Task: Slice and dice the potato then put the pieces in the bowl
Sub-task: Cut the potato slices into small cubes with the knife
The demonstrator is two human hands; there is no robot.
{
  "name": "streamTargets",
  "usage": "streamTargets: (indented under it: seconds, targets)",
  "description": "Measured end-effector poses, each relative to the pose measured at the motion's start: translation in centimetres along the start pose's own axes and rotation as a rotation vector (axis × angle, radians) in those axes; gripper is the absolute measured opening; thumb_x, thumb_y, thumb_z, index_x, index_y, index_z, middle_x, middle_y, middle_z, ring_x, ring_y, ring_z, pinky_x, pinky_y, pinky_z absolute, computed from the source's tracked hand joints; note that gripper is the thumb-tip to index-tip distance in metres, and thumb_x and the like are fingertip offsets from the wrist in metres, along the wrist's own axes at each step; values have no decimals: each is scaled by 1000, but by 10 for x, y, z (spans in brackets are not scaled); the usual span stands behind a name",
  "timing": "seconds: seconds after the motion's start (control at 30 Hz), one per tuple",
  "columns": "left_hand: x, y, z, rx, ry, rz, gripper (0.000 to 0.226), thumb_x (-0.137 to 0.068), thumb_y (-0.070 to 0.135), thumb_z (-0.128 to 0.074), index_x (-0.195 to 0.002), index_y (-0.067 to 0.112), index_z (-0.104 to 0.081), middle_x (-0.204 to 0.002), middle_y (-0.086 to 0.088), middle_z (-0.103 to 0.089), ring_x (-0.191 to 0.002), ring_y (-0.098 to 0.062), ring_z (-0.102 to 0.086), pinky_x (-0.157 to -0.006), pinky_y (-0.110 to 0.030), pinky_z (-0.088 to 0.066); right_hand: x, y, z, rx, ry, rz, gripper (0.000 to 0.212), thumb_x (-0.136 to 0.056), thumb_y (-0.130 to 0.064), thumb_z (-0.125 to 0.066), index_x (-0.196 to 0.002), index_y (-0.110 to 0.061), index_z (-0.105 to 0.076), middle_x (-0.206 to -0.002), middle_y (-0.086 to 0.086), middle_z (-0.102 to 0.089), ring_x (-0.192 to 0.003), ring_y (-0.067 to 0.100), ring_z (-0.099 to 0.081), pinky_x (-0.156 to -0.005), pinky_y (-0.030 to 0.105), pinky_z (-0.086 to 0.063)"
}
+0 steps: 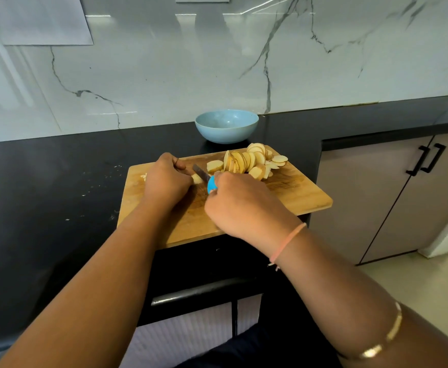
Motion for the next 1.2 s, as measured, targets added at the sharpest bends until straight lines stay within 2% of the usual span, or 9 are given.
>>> streamTargets:
  seconds: [0.17, 0.33, 0.53, 0.63, 0.77, 0.9, 1.03, 1.1, 1.2]
  targets:
    - [1, -3, 1, -13, 41, 4, 21, -88, 10, -63, -86, 21, -45, -92, -3, -59, -68, -10, -50, -50, -20, -34, -9, -4, -14, 32, -51, -17, 27, -97, -26, -42, -121, -16, -52, -74, -6, -40, -77, 15, -47, -63, 28, -38]
    - [1, -1, -1, -6, 42, 16, 21, -88, 13, -66, -95, 18, -47, -82, 2, -54, -67, -10, -49, -49, -19, -34, 3, 0, -10, 81, -44, 6, 25, -97, -22, -42, -120, -16, -51, -74, -5, -38, -81, 16, -46, -63, 28, -35]
    - [-1, -2, 0, 0, 52, 9, 25, -87, 8, -65, -86, 23, -45, -91, -1, -60, -83, -14, -59, -55, -20, -44, 24, 11, -1, 104, -80, 49, 43, -96, -23, -42, -139, -19, -42, -79, -6, -43, -87, 15, -52, -76, 29, -45]
    - [0, 0, 1, -29, 64, -21, 22, -89, 7, -62, -90, 22, -46, -84, 3, -55, -75, -11, -54, -56, -18, -43, 23, 23, 5, 32, -12, 35, 45, -96, -28, -41, -141, -23, -40, -92, -6, -51, -81, 12, -55, -70, 27, -48]
    - [0, 5, 6, -64, 100, -110, 19, -92, 9, -60, -105, 19, -50, -89, 6, -53, -75, -8, -50, -60, -16, -40, 13, 38, 14, -52, 120, 37, 46, -99, -30, -39, -144, -30, -36, -86, -9, -54, -63, 8, -52, -55, 24, -48]
    - [11, 23, -2, -122, 13, -324, 24, -91, 16, -59, -114, 22, -56, -105, 10, -54, -86, -5, -50, -65, -12, -39, -1, 52, 27, -168, 278, 62, 43, -99, -30, -41, -142, -29, -41, -79, -10, -57, -58, 8, -54, -53, 23, -48]
    - [17, 31, -20, -307, -120, -469, 23, -89, 31, -64, -112, 28, -65, -107, 12, -61, -83, -3, -51, -71, -18, -42, -26, 69, 32, -347, 400, 112, 44, -99, -31, -44, -142, -24, -44, -92, -7, -52, -64, 3, -45, -59, 19, -43]
    - [16, 30, -25, -354, -144, -480, 19, -91, 32, -62, -109, 28, -67, -108, 8, -65, -88, -6, -54, -77, -23, -47, -34, 75, 27, -459, 374, 127, 41, -99, -30, -44, -140, -22, -45, -80, -6, -53, -53, 0, -43, -48, 15, -37]
    - [15, 29, -24, -373, -98, -457, 16, -93, 27, -58, -104, 22, -67, -103, 2, -65, -92, -13, -56, -81, -28, -49, -38, 84, 14, -667, 289, 101, 31, -99, -27, -46, -130, -27, -52, -63, 2, -54, -39, 10, -43, -34, 20, -34]
Point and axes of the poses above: each hand's wrist, its own x-axis away from the middle knuckle, its own z-axis out of the back of the hand, y = z × x, the point moved 6 cm from there along -x, towards the middle knuckle
